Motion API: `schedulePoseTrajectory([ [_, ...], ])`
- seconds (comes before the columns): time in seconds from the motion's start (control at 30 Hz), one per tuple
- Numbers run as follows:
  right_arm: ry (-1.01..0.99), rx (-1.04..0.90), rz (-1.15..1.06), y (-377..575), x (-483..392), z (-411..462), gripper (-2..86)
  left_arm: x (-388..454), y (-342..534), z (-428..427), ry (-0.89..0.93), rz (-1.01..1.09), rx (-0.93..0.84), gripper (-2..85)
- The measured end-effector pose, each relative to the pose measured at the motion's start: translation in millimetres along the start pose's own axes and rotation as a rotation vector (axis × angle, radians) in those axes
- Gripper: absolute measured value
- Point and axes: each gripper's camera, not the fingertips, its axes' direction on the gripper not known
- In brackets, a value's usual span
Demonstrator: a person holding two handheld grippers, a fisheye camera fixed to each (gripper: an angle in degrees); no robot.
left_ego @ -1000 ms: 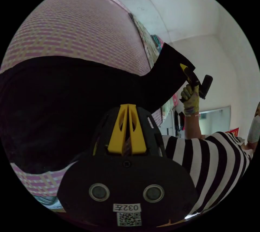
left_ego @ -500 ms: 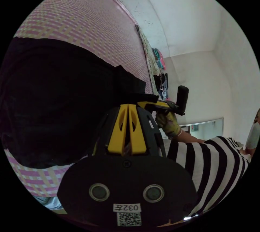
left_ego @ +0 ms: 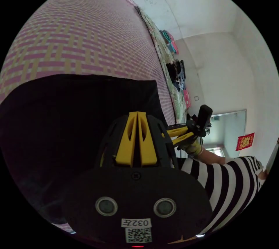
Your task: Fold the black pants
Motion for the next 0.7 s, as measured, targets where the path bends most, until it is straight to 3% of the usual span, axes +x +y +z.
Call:
schedulePoseTrajectory([
  [0.17,0.081,0.205,0.344,74,77,-59,6.8,-14,-55,20,-0.058,-0.074,0.014,-0.9],
  [0.33,0.124,0.182,0.429,110,103,-63,2.5,-33,-77,35,-0.2,-0.08,-0.01,-1.0],
  [0.53,0.053,0.283,0.441,123,113,-92,4.4,-41,-86,27,-0.117,-0.158,0.007,-1.0],
  [0.7,0.015,0.36,0.534,152,140,-125,8.8,-12,-54,10,0.01,-0.069,-0.03,-0.9],
])
